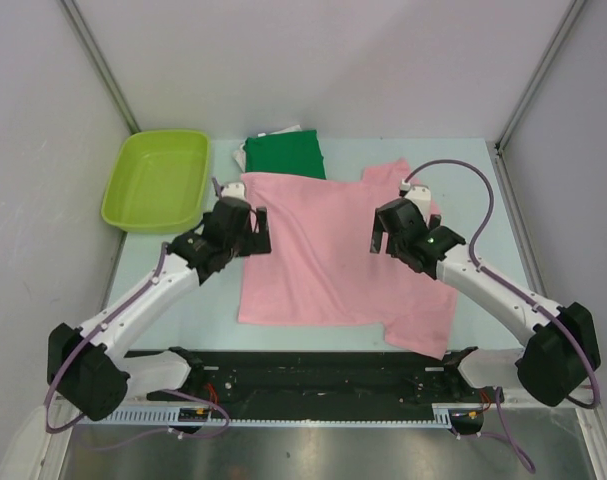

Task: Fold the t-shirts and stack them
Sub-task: Fold the tshirt

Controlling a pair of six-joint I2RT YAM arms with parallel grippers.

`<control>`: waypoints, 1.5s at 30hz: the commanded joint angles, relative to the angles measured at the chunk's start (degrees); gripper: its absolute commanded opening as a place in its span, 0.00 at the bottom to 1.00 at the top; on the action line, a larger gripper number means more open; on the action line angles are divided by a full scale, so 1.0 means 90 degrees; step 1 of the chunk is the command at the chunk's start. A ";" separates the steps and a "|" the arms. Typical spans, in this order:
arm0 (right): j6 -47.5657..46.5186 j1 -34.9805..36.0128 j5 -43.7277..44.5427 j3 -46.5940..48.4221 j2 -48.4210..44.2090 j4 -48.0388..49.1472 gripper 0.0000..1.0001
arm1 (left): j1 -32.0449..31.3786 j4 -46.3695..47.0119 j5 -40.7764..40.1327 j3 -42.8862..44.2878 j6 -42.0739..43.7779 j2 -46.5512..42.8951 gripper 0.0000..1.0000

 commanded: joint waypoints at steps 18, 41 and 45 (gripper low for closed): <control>0.1812 0.0776 -0.0179 -0.1921 -0.2154 -0.1316 1.00 | -0.0539 0.0733 0.1283 -0.4181 -0.3584 -0.1803 0.87; 0.1968 0.0952 -0.0287 -0.2195 -0.2389 -0.1317 1.00 | -0.0549 -0.0390 0.1186 -0.4220 -0.3732 -0.2448 0.75; 0.1978 0.0962 -0.0277 -0.2205 -0.2408 -0.1326 1.00 | -0.0549 -0.0175 0.0991 -0.4327 -0.3731 -0.2155 0.75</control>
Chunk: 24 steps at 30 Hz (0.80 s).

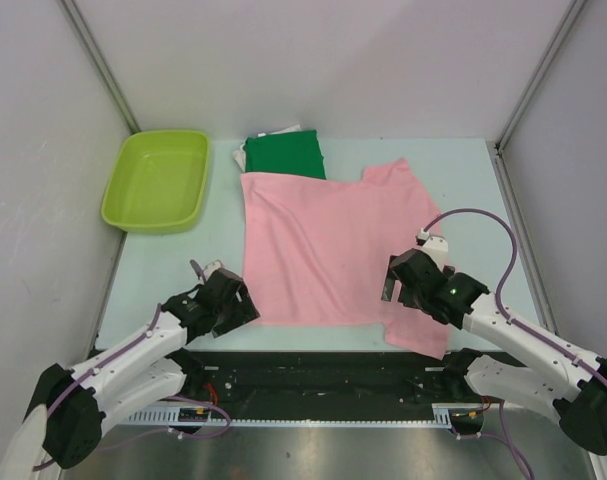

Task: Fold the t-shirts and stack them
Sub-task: Fold the tshirt

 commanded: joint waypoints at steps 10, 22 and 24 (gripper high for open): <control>0.0218 0.0088 0.0112 -0.0094 -0.0301 -0.0057 1.00 | -0.0026 0.0644 -0.0453 -0.0310 -0.0181 0.0743 0.49; 0.1064 0.0107 0.0540 -0.0104 0.0011 -0.0602 1.00 | -0.0026 0.0352 -0.0512 -0.0223 -0.0201 0.0129 0.00; 0.1486 0.0107 0.0629 -0.0095 0.0148 -0.1001 1.00 | -0.0026 0.0216 -0.0589 -0.0105 -0.0181 0.0030 0.00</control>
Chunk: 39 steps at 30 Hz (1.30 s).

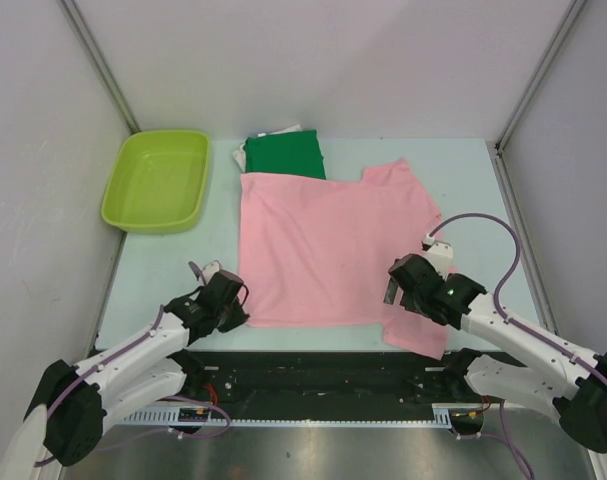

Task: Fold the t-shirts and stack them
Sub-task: Fold the tshirt

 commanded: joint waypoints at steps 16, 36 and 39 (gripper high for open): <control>0.3589 0.0864 0.0291 -0.0002 0.0663 -0.2414 1.00 | 0.1158 -0.0107 -0.0094 0.0197 0.0875 -0.0549 0.00; 0.6155 0.3226 -0.0266 -0.0793 0.0830 -0.2268 0.98 | 0.1629 0.0352 0.0033 0.0461 0.1276 0.0076 0.00; 0.6653 0.3685 -0.0062 -0.0842 0.0615 -0.2394 0.97 | 0.1639 0.0401 0.0102 0.0441 0.1276 0.0105 0.00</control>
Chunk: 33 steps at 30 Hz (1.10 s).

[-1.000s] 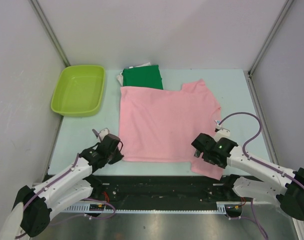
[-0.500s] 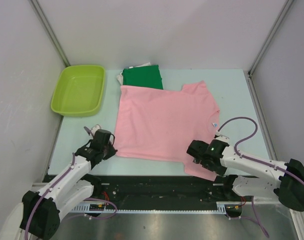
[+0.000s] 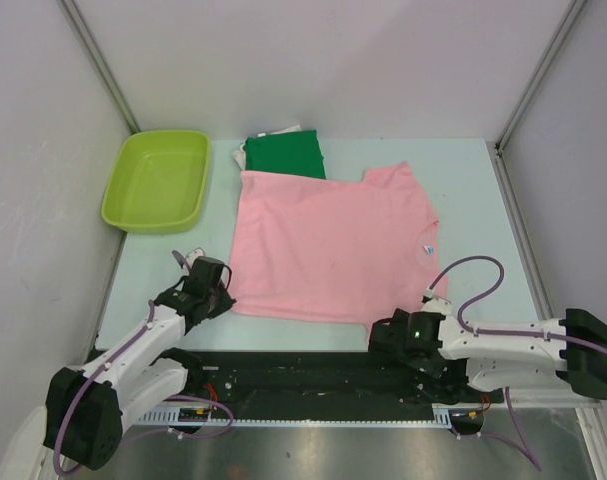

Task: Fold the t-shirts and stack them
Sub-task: Fold the tshirt

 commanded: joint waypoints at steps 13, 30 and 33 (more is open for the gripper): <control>0.2623 0.1597 0.1355 -0.0297 -0.0911 -0.0606 0.95 | 0.0075 0.0192 0.0187 0.0322 0.0188 -0.0005 0.00; -0.3753 -0.2659 0.1893 -0.0014 -0.0512 0.2986 0.97 | 0.0075 0.0329 0.0158 0.0352 0.0335 0.0142 0.00; -0.4271 -0.3079 0.1806 -0.0033 -0.0238 0.3494 0.96 | 0.0065 0.0397 0.0158 0.0342 0.0354 0.0171 0.00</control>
